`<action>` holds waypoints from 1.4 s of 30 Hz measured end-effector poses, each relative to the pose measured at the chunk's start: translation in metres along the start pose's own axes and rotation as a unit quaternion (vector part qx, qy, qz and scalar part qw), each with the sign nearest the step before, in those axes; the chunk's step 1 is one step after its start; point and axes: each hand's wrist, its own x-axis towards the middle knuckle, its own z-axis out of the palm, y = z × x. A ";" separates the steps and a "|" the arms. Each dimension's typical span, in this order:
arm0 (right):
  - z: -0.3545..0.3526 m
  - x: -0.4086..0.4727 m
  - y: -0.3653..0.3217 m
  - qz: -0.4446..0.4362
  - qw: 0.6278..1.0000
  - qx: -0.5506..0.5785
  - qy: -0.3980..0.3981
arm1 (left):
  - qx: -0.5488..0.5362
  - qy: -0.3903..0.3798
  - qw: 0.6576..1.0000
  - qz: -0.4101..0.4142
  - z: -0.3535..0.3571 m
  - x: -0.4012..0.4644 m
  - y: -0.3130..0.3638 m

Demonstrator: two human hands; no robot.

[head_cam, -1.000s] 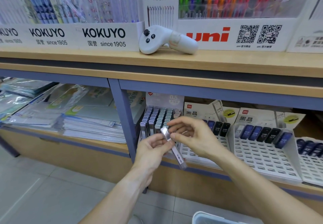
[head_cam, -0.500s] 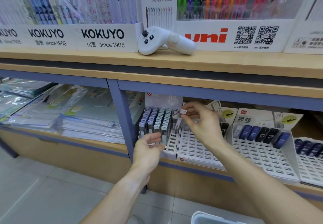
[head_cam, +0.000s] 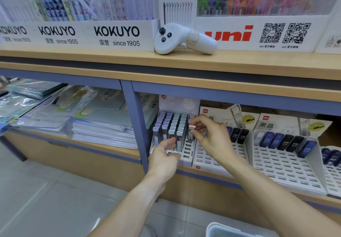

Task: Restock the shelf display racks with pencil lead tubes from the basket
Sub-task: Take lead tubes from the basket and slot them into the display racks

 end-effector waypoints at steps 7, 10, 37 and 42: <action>0.004 -0.005 -0.003 -0.015 1.000 0.011 -0.004 | -0.008 -0.015 1.000 0.001 0.001 -0.003 0.004; 0.006 -0.008 -0.002 -0.021 1.000 0.005 -0.010 | -0.009 -0.019 1.000 0.003 0.000 -0.003 0.004; 0.007 -0.010 0.011 -0.009 0.984 -0.172 -0.051 | 0.124 0.022 0.989 0.078 0.006 -0.012 -0.002; -0.024 -0.070 0.008 0.007 0.991 -0.128 -0.030 | 0.215 -0.012 0.959 0.183 0.029 -0.036 -0.009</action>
